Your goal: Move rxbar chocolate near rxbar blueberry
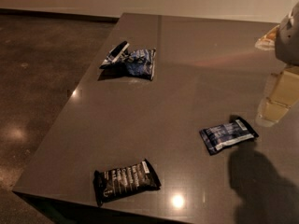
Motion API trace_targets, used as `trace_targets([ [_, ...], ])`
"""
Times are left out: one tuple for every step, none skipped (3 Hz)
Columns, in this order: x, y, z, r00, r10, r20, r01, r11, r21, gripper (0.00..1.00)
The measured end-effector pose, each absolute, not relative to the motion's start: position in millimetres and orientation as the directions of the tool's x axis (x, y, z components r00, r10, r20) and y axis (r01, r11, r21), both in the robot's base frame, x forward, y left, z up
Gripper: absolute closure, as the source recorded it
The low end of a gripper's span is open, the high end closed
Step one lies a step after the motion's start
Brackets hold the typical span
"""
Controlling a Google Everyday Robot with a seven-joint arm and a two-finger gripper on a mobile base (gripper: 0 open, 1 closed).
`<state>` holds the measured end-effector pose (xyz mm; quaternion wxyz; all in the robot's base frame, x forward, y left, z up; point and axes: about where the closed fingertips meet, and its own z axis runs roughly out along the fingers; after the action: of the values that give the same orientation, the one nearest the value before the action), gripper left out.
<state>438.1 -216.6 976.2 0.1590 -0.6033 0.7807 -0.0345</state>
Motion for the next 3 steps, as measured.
trace_targets([
  [438,-217,976,-0.221,-0.953,-0.207,-0.931,0.270,-0.246,0.00],
  [439,-203,980,-0.189,-0.943,-0.273,-0.949,0.247,-0.195,0.00],
  [430,-170,985,-0.123,-0.913,-0.390,-0.974,0.185,-0.127,0.00],
])
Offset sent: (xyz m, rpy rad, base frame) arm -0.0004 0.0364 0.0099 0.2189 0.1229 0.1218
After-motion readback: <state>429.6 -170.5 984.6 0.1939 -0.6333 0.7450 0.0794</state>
